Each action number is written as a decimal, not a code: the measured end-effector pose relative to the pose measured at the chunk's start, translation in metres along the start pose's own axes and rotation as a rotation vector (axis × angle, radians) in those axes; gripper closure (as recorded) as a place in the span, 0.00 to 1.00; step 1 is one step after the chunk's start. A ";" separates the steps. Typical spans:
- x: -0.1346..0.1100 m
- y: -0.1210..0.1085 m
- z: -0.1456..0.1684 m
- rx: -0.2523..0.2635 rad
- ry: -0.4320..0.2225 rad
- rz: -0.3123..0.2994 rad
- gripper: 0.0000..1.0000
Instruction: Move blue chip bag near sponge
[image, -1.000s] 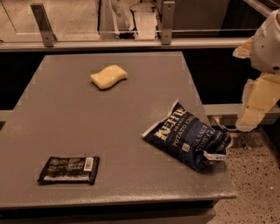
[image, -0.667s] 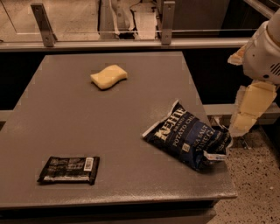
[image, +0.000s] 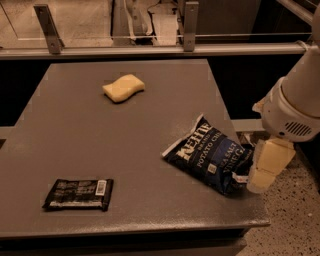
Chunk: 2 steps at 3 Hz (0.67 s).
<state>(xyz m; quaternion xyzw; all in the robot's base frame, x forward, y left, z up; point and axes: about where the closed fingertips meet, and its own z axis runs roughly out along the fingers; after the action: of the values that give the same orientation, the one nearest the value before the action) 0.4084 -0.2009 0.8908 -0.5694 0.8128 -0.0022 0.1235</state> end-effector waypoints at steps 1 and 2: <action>0.001 0.001 0.001 -0.002 0.003 -0.001 0.18; 0.001 0.002 0.001 0.001 0.004 -0.001 0.42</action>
Offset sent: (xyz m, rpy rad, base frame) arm -0.0019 -0.0005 -0.0027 -0.0030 0.0056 0.0001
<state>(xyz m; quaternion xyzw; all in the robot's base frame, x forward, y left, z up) 0.4064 -0.2008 0.8898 -0.5699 0.8126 -0.0036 0.1221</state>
